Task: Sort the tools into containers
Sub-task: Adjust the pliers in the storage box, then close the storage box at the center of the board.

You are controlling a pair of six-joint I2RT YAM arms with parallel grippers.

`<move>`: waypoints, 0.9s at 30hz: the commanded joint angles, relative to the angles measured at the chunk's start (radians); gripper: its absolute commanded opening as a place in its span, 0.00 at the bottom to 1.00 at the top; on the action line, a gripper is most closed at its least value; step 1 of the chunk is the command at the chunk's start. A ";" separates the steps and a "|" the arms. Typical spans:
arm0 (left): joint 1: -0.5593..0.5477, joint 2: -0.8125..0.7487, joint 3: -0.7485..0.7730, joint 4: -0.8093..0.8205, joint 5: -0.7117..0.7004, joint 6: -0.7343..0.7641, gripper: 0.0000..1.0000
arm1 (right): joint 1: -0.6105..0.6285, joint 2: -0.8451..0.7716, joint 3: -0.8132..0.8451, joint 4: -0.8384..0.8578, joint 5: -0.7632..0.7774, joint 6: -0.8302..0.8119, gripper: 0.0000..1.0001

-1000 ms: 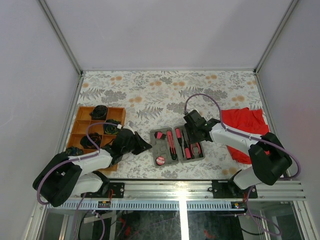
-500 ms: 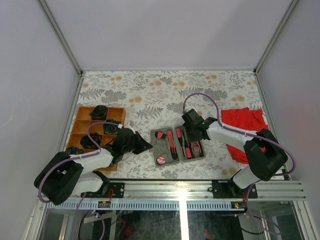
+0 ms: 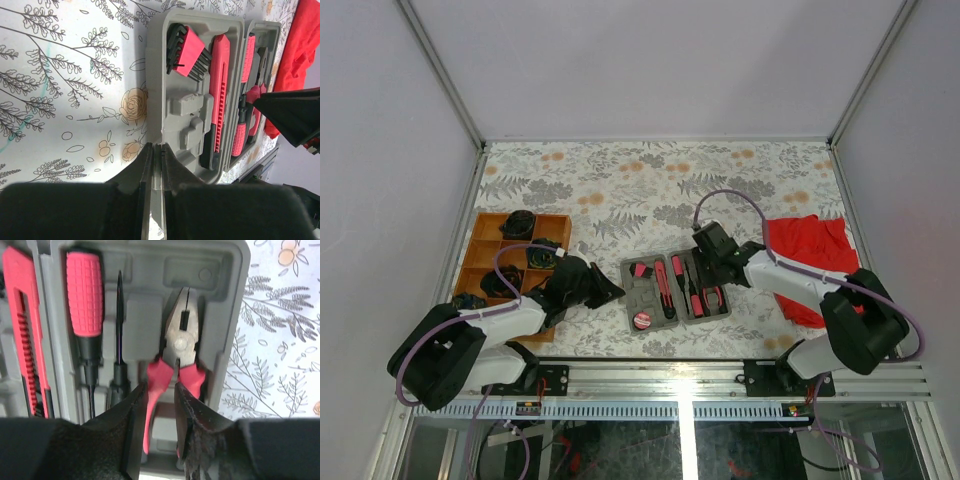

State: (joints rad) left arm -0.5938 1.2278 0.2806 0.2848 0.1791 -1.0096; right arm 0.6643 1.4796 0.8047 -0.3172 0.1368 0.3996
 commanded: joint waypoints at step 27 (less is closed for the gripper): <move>-0.003 0.005 0.003 -0.054 -0.007 0.020 0.00 | -0.565 -0.352 -0.357 0.391 -0.607 0.150 0.48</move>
State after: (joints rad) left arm -0.5938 1.2274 0.2806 0.2836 0.1768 -1.0126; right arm 0.1383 1.1339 0.4683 -0.0902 -0.2646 0.5056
